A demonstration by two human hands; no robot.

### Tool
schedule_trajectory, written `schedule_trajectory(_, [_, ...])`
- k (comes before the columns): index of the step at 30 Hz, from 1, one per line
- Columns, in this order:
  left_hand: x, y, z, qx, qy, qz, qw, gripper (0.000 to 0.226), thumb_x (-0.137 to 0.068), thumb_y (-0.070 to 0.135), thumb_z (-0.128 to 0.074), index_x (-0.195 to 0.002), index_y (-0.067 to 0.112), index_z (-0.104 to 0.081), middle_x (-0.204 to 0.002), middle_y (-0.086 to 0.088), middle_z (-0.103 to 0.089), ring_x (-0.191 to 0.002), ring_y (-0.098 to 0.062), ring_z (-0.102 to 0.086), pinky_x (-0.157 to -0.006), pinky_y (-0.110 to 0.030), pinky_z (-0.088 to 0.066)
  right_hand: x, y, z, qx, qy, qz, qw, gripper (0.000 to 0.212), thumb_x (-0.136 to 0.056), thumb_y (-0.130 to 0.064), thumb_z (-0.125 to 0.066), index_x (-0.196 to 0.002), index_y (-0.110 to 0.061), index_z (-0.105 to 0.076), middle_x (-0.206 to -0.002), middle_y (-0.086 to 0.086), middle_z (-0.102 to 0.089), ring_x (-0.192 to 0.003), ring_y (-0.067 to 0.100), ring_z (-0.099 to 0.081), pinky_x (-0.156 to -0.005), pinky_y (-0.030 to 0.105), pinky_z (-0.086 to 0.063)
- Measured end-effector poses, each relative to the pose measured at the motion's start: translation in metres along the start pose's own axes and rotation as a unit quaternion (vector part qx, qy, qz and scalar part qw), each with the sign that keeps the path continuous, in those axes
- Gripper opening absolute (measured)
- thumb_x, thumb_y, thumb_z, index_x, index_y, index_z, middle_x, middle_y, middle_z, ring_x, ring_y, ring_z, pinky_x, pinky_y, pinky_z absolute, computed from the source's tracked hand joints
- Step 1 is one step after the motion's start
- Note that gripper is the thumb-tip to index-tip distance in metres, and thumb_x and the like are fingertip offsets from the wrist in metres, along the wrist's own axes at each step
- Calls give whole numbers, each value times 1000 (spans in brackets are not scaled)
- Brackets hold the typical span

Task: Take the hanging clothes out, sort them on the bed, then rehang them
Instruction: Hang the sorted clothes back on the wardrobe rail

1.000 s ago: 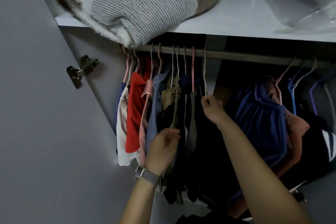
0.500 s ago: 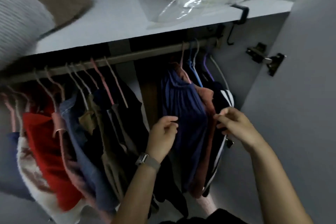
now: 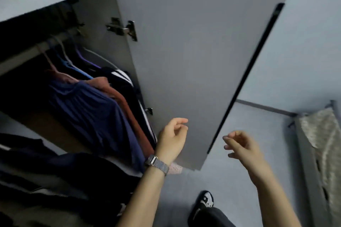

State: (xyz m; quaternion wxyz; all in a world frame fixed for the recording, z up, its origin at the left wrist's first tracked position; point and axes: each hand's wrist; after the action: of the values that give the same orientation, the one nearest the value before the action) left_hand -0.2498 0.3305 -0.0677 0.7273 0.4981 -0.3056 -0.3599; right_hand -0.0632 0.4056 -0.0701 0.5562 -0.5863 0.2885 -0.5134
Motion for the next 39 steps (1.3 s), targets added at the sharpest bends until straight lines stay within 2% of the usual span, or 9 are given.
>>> schedule_trajectory(4, [23, 23, -69, -23, -127, -44, 991, 16, -82, 29, -52, -86, 42, -59, -82, 11, -65, -80, -18, -66, -82, -37, -53, 37, 22, 70, -49, 118, -20, 992, 15, -90, -12, -61, -84, -19, -49, -92, 2, -61, -77, 18, -60, -66, 31, -47])
schedule_trajectory(9, [52, 54, -145, -37, -209, -94, 973, 21, -90, 17, -52, -91, 36, -60, -87, 3, -65, -80, -19, -66, -78, -31, -52, 81, 47, 143, -85, 223, -16, 971, 15, -90, -13, -61, -85, -19, -48, -88, 1, -60, -76, 17, -60, -64, 30, -46])
schedule_trajectory(15, [116, 68, -256, -50, -306, -94, 946, 15, -90, 15, -54, -101, 24, -59, -93, -2, -65, -84, -18, -66, -81, -30, -51, 147, 97, 243, -121, 318, -34, 940, 15, -90, -12, -59, -88, -25, -50, -92, 3, -61, -71, 16, -60, -60, 27, -45])
schedule_trajectory(21, [228, 89, -390, -57, -437, -86, 893, 12, -78, 31, -57, -89, 36, -57, -88, 1, -64, -80, -18, -64, -76, -35, -50, 233, 150, 355, -145, 393, -79, 904, 18, -89, -7, -57, -85, -23, -48, -86, 0, -61, -62, 11, -57, -54, 23, -40])
schedule_trajectory(24, [282, 99, -448, -39, -487, -83, 869, 11, -79, 28, -57, -88, 34, -58, -82, 4, -63, -74, -14, -61, -73, -33, -49, 281, 171, 409, -131, 438, -96, 884, 14, -89, -11, -59, -88, -23, -50, -85, -1, -60, -65, 13, -59, -55, 23, -46])
schedule_trajectory(28, [337, 105, -508, -45, -545, -86, 833, 19, -89, 15, -55, -92, 34, -59, -86, 3, -63, -74, -11, -60, -72, -32, -51, 349, 204, 461, -130, 522, -134, 833, 13, -85, -21, -64, -92, -27, -54, -95, 1, -64, -84, 20, -64, -75, 37, -51])
schedule_trajectory(33, [391, 104, -577, -69, -628, -73, 772, 19, -90, 13, -55, -93, 31, -59, -87, 2, -61, -81, -12, -58, -79, -31, -50, 412, 244, 491, -203, 591, -176, 760, 20, -90, -12, -58, -108, -15, -51, -89, 0, -61, -75, 17, -60, -67, 30, -47])
schedule_trajectory(37, [427, 109, -637, -98, -684, -72, 719, 14, -91, 13, -53, -99, 23, -59, -85, 1, -59, -76, -12, -57, -72, -27, -49, 436, 269, 514, -220, 630, -217, 713, 24, -90, -14, -59, -112, -16, -52, -94, -1, -63, -79, 19, -62, -70, 33, -50])
schedule_trajectory(39, [443, 118, -669, -111, -703, -82, 698, 14, -91, 14, -53, -101, 22, -58, -88, 2, -61, -80, -13, -60, -75, -29, -51, 444, 276, 534, -220, 650, -233, 689, 25, -89, -16, -60, -113, -18, -53, -97, 1, -65, -82, 22, -65, -69, 33, -51])
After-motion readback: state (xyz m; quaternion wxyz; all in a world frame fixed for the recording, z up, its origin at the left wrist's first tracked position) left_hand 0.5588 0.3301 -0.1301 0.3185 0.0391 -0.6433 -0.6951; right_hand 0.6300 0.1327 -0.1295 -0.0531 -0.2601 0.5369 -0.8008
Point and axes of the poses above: each hand's wrist, its own x-axis away from the middle knuckle, its own z-axis out of the back of the hand, y = z × x
